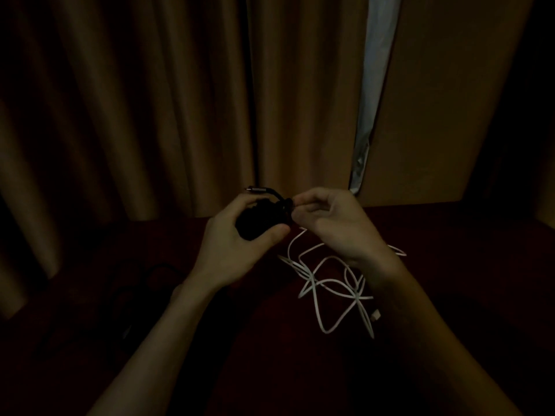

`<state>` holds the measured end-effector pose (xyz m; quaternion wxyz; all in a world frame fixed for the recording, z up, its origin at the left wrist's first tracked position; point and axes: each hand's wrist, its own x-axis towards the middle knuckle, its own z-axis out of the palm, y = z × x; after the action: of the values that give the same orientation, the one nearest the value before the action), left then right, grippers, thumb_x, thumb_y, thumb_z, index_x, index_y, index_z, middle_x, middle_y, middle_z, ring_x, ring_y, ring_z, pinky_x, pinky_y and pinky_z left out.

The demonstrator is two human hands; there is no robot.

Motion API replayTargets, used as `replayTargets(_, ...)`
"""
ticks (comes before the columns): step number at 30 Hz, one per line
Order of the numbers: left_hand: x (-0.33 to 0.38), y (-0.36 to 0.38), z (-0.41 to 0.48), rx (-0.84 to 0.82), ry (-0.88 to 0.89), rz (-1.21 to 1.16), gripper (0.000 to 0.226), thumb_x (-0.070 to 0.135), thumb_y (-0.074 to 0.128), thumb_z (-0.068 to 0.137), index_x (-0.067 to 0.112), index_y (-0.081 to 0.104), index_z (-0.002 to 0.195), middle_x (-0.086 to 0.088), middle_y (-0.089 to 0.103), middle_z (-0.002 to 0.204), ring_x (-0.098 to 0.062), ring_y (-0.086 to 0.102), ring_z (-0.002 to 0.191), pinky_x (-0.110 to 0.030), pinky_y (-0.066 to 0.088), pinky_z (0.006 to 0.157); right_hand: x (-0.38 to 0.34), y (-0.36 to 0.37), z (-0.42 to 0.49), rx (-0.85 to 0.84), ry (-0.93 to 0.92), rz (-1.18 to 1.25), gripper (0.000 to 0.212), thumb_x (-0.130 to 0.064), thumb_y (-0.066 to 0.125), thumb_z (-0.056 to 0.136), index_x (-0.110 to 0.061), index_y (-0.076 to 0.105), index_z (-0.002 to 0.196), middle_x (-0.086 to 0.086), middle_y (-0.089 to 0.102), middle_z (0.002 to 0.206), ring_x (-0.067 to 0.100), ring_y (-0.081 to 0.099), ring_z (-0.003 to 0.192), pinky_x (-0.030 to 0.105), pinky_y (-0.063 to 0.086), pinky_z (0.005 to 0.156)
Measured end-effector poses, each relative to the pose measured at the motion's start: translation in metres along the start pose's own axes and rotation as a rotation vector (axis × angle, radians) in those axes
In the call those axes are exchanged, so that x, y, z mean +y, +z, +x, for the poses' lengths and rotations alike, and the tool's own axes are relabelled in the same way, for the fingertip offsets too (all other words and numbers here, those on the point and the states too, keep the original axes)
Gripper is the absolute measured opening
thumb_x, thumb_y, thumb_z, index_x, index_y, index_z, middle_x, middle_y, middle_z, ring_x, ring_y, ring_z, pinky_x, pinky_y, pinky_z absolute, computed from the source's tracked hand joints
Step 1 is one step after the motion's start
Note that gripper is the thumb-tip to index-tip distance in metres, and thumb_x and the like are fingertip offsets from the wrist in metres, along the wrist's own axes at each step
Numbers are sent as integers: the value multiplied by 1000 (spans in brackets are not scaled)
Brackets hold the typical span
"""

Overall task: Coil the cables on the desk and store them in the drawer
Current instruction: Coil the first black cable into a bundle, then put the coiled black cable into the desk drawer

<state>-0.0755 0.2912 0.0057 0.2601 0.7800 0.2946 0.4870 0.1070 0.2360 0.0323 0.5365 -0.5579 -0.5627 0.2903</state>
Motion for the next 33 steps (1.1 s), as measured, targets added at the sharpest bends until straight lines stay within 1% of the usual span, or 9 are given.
replayTargets(3,-1,0,0,-10,-92,28,65,54,84,69,34,59,126,21,65,116,10,60,106,-4,45,79,-1,-4,0,-10,8,-19,29,-9,70,94,-21,63,119,0,68,115,10,69,105,26,54,96)
replayTargets(5,1,-2,-4,-42,-175,13,79,58,86,59,35,55,128,22,62,118,14,58,106,-3,44,78,-3,-6,-7,-45,-25,26,38,-8,69,94,-21,59,129,-5,66,122,8,69,109,24,53,98)
replayTargets(9,8,-6,-27,-127,-301,-147,94,50,99,44,28,58,126,11,66,117,1,66,104,-21,57,83,3,0,-41,-244,0,248,52,-11,74,87,-20,56,135,-3,64,128,10,68,115,20,54,88)
replayTargets(13,35,-18,-49,-223,-269,-79,92,28,100,49,22,56,130,10,64,120,5,63,104,-14,53,79,2,7,-75,-299,3,275,71,-3,81,80,-19,51,142,4,63,132,16,64,122,31,55,99)
replayTargets(17,69,-47,-81,-333,-261,-11,94,22,101,53,27,52,133,12,60,125,2,61,110,-24,57,88,-25,8,-114,-342,-57,172,72,8,83,74,-21,57,134,-1,67,126,10,65,118,27,54,97)
replayTargets(21,99,-76,-113,-395,-242,100,97,25,100,53,25,49,135,5,57,124,-8,60,112,-25,56,91,-49,20,-157,-400,-96,23,66,7,87,70,-18,57,124,-7,66,112,-3,67,101,16,52,84)
replayTargets(25,118,-102,-157,-383,-242,178,90,23,99,59,22,51,135,5,56,122,-10,58,113,-27,56,88,-56,44,-199,-378,-139,-70,57,-3,92,67,-11,60,114,-2,66,99,4,65,88,22,54,77)
replayTargets(30,120,-125,-225,-322,-333,133,82,22,98,61,23,54,131,2,57,121,-12,60,114,-31,57,90,-45,78,-246,-333,-159,-131,55,-27,92,54,-26,63,101,-8,69,90,10,68,82,34,56,73)
replayTargets(33,114,-133,-266,-212,-409,52,72,17,95,66,20,58,128,-1,60,119,-15,64,109,-27,58,80,-28,91,-272,-280,-173,-160,52,-23,93,58,-28,62,100,-9,68,88,5,67,78,28,54,67)
